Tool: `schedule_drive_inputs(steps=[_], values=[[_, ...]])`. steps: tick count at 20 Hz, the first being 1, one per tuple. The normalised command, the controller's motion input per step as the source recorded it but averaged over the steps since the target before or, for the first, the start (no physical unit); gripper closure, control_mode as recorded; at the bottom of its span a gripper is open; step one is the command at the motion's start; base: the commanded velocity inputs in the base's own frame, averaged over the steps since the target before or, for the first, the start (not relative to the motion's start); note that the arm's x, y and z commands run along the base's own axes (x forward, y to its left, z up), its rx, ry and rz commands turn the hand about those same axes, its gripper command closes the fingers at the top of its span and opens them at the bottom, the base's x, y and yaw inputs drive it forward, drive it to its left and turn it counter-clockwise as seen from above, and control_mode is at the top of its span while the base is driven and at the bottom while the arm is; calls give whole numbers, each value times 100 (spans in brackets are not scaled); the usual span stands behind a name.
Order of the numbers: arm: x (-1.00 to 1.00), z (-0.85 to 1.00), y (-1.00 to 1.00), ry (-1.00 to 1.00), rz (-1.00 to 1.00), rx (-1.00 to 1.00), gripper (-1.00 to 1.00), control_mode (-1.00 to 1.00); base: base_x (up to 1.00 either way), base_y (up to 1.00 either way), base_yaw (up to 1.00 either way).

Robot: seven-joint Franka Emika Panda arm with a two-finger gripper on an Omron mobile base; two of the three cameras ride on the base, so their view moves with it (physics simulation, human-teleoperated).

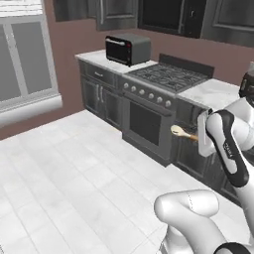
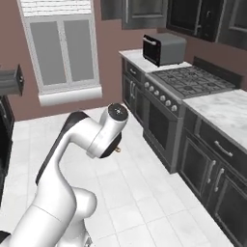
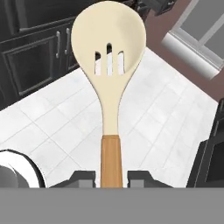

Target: Organize the utensils by type. Pick up the wooden spoons from the counter and place them in the open cabinet. Then pick up the metallic utensils from the counter and place them in the open drawer.

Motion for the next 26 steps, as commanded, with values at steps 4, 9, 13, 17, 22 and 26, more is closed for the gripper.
schedule_drive_inputs(steps=[4, 9, 13, 17, 22, 26], values=[[0, 0, 0, 0, 0, 0, 100, 100, 87, 48, -10], [0, 0, 0, 0, 0, 0, 100, 100, 98, 49, 1], [0, 0, 0, 0, 0, 0, 100, 100, 100, 51, 3], [0, 0, 0, 0, 0, 0, 100, 100, 100, 44, 0], [0, 0, 0, 0, 0, 0, 100, 100, 100, 42, 2], [0, 0, 0, 0, 0, 0, 100, 100, 100, 35, -9]])
